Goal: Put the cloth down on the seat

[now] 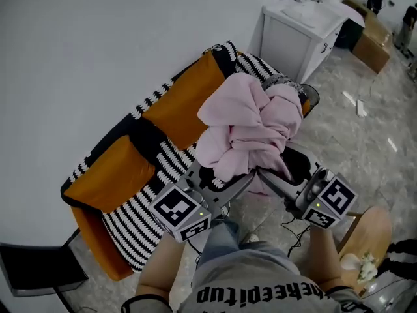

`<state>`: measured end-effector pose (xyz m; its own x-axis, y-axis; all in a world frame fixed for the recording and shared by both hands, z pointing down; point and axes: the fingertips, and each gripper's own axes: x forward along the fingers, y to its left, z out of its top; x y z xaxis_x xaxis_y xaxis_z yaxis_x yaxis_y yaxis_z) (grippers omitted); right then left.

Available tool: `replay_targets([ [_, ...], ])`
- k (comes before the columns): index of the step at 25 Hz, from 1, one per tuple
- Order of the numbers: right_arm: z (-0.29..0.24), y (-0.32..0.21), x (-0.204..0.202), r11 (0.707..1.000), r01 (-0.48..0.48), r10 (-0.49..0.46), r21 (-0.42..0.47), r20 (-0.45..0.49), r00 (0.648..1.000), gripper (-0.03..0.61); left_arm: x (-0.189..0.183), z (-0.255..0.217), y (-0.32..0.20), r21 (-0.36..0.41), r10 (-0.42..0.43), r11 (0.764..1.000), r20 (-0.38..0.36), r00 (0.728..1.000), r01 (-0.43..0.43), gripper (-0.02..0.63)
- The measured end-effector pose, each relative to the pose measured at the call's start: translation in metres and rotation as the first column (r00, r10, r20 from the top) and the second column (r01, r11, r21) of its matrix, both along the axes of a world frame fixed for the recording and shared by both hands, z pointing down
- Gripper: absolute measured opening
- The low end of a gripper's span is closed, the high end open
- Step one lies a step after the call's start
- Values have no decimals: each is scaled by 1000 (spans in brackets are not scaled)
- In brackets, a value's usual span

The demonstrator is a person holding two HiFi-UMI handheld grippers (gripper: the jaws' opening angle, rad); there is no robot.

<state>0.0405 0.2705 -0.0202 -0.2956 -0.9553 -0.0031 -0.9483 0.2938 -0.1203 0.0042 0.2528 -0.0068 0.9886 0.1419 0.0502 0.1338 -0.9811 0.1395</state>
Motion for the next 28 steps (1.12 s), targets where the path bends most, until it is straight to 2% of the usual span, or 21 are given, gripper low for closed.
replay_targets([
  [7, 1, -49, -8, 1000, 0, 0, -8, -3, 1000, 282, -8, 1, -49, -7, -2, 1000, -3, 1000, 2, 230],
  [14, 2, -46, -8, 1000, 23, -23, 6, 9, 1000, 282, -8, 2, -44, 19, -25, 999, 12, 1000, 25, 232],
  [28, 6, -46, -7, 999, 13, -12, -46, 17, 1000, 282, -7, 6, -45, -38, -24, 999, 38, 999, 26, 231],
])
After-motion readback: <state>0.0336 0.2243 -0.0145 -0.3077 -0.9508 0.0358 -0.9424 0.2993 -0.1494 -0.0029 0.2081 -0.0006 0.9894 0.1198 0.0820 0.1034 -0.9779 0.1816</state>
